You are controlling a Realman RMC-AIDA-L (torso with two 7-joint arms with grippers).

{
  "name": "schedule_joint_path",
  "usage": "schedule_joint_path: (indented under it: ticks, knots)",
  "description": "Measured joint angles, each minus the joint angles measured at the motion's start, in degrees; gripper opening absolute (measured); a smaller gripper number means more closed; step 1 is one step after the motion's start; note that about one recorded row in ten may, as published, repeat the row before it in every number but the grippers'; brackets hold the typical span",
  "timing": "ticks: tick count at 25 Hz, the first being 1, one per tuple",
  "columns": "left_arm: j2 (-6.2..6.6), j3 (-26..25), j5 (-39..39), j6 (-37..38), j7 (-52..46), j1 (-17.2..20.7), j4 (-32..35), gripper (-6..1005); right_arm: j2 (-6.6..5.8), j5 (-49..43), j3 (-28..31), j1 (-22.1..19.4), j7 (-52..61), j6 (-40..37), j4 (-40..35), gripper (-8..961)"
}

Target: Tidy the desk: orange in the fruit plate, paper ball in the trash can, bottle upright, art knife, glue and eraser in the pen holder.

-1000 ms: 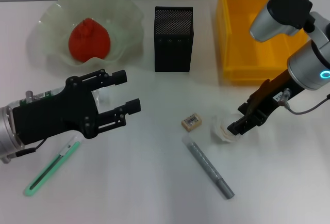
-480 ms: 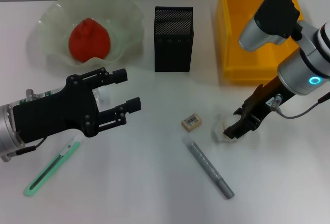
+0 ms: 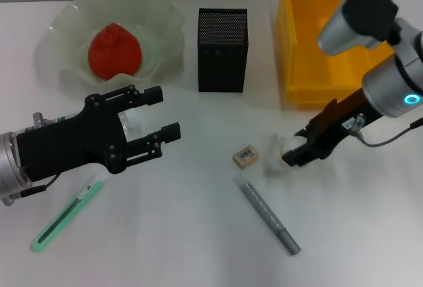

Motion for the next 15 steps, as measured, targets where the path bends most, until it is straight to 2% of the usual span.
schedule_joint_path:
  ticks: [4,6,10,15]
  knots:
    - [0.00,-0.10,-0.12,0.01,0.00,-0.03,0.00,684,0.17,6.13,1.01,-5.97,-1.53,0.25,-8.17,495]
    - [-0.01,-0.14,-0.09,-0.01,0.00,-0.03,0.00,684,0.35,10.50,3.08,-8.12,-3.63,0.49,-9.70,495]
    - [-0.08,-0.15,-0.06,-0.05,0.00,-0.02,0.00,684,0.18,22.92,8.63,-11.73,-10.33,2.49,-7.47,494]
    - [-0.10,-0.19,-0.05,-0.05,0.00,-0.02,0.00,684,0.14,35.90,11.90,-16.27,-20.65,9.90,-2.71,494]
